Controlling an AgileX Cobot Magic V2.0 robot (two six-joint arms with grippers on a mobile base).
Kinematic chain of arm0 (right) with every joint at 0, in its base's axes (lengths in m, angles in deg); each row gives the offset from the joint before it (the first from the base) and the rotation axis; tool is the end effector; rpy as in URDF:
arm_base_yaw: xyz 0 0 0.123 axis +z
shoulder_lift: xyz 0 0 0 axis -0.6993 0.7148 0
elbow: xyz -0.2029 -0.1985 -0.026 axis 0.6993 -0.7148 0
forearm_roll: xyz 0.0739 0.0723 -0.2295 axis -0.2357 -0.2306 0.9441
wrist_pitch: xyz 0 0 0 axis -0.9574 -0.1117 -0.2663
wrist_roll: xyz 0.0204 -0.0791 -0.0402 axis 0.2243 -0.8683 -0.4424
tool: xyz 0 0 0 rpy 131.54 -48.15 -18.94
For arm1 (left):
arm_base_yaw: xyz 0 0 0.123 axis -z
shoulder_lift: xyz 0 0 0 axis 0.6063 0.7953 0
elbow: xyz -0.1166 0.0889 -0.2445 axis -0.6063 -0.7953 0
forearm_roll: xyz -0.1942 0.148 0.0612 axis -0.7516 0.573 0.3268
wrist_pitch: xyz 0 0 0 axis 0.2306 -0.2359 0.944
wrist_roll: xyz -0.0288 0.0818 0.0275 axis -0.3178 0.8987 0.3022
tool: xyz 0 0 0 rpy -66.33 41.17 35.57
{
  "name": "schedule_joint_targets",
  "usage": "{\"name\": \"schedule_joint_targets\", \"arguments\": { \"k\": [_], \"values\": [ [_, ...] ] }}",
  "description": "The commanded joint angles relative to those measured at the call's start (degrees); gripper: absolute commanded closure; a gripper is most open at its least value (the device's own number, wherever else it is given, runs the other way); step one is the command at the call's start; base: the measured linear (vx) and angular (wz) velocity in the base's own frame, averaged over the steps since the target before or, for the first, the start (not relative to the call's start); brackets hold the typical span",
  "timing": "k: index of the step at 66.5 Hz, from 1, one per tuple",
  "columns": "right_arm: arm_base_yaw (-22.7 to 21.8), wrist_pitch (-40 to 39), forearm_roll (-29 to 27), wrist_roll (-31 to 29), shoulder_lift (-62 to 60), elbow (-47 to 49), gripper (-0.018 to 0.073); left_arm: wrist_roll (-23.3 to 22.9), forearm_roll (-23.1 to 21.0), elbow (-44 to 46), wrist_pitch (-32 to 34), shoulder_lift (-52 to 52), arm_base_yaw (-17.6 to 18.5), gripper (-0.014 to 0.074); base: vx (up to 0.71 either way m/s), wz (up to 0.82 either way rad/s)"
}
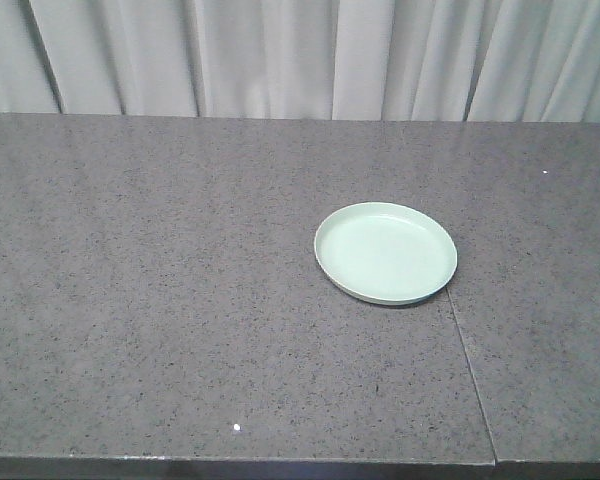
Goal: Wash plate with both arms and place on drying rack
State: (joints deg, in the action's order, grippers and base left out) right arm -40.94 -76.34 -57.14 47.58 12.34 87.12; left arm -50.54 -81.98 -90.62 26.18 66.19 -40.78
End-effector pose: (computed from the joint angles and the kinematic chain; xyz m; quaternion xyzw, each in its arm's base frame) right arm 0.0562 0.0032 0.2073 -0.0208 0.6685 0.0199 0.7432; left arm 0.0565 0.0042 0.1963 -0.0841 0.7094 -0.0343 0.6989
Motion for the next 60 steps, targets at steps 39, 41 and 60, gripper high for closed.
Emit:
{"name": "schedule_joint_targets", "arguments": {
  "k": [39, 41, 60],
  "values": [
    [-0.45, 5.81, -19.90, 7.85, -0.62, 12.81, 0.0234, -0.57, -0.03, -0.85, 4.26, -0.85, -0.11, 0.0602, 0.00, 0.00],
    [-0.45, 5.38, -19.90, 7.85, -0.62, 13.02, 0.0177, -0.57, -0.03, -0.85, 4.26, -0.85, -0.11, 0.0602, 0.00, 0.00],
    [-0.39, 3.64, -18.70, 7.10, 6.15, 21.95, 0.0080, -0.57, -0.03, -0.85, 4.26, -0.85, -0.11, 0.0602, 0.00, 0.00]
  ]
}}
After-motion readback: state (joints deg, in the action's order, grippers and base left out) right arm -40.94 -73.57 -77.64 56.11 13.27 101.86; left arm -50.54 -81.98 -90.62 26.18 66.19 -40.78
